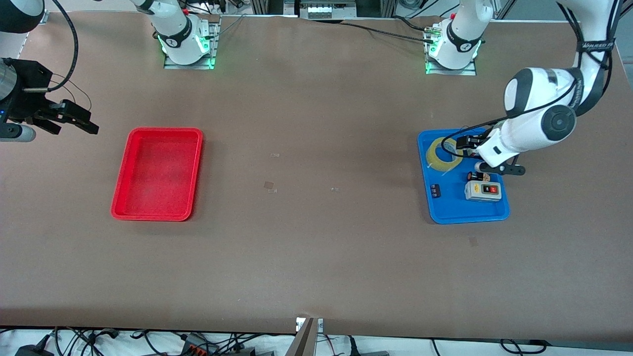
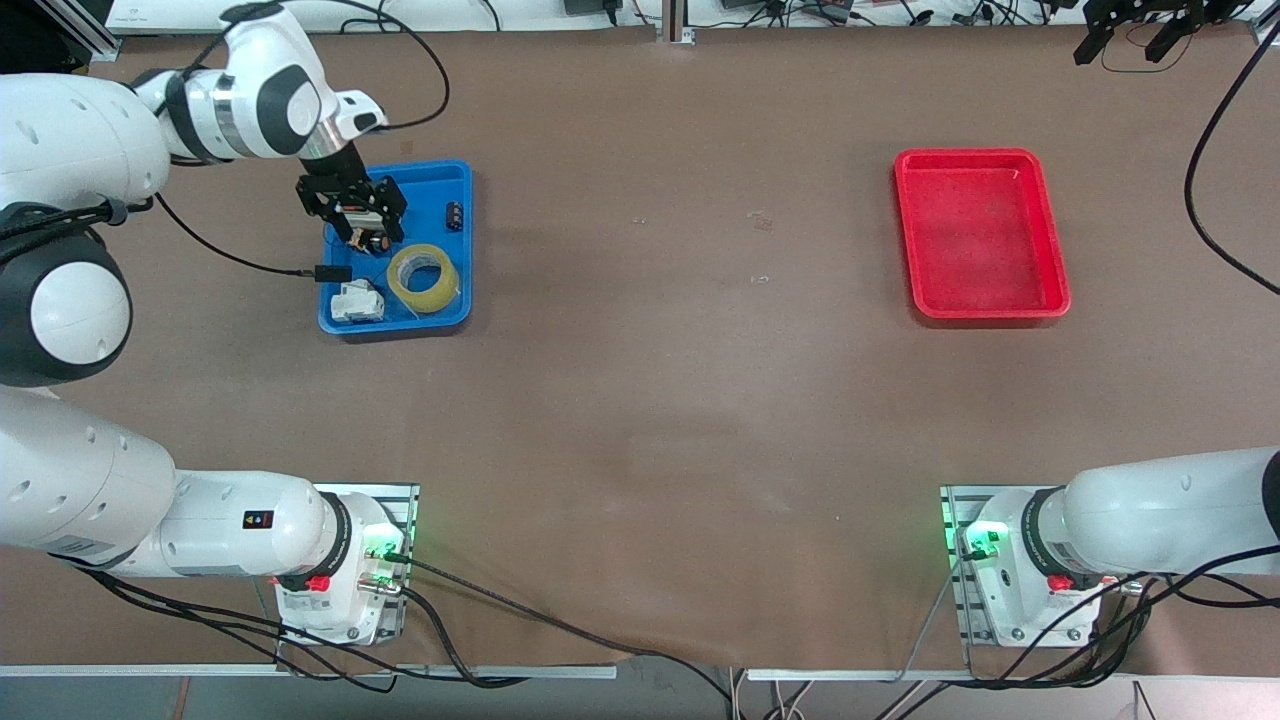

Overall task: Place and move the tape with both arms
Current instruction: 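Reach the left gripper down to the yellow tape roll in the blue tray, then close the left gripper on the yellow tape roll's rim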

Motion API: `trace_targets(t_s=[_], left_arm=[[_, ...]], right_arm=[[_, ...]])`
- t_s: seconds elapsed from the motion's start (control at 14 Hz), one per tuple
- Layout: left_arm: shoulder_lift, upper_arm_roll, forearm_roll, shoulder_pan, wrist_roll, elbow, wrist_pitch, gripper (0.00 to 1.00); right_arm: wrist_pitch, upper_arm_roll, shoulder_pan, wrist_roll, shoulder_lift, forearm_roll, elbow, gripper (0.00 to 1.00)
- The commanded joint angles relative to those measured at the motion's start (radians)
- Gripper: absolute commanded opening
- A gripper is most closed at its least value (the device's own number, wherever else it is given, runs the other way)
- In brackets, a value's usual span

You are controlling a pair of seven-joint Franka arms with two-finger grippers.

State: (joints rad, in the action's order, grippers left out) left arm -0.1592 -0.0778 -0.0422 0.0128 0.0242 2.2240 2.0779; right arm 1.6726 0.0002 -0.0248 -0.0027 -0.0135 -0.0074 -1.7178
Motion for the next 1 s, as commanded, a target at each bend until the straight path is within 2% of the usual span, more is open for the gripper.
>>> trace_targets(t_s=[0.0,0.29,0.64,0.71,0.79,0.86,0.93], left_arm=[[-0.071,-0.008,0.013,0.007,0.011,-0.006,0.013,1.00],[-0.147,-0.007,0.004,0.006,0.010,-0.007,0.048,1.00],[-0.174,-0.007,-0.054,0.007,-0.010,-0.017,0.079,0.99],[-0.175,-0.007,-0.057,0.007,-0.015,-0.017,0.077,0.89],[-0.181,-0.007,-0.062,0.007,-0.026,-0.015,0.076,0.66],[-0.184,-0.007,-0.062,0.007,-0.032,-0.017,0.074,0.39],[-0.183,-0.007,-0.062,0.007,-0.026,-0.017,0.068,0.21]], right_arm=[[-0.014,0.017,-0.018,0.001,-0.007,0.006,-0.003,1.00],[-0.034,0.017,-0.018,0.001,-0.005,0.006,-0.003,1.00],[-0.033,0.017,-0.018,0.004,-0.005,0.006,-0.002,1.00],[-0.033,0.017,-0.018,0.001,-0.005,0.006,-0.002,1.00],[-0.033,0.017,-0.018,0.004,-0.003,0.006,-0.002,1.00],[-0.034,0.017,-0.018,0.004,-0.005,0.006,-0.002,1.00],[-0.034,0.017,-0.018,0.004,-0.003,0.006,-0.002,1.00]])
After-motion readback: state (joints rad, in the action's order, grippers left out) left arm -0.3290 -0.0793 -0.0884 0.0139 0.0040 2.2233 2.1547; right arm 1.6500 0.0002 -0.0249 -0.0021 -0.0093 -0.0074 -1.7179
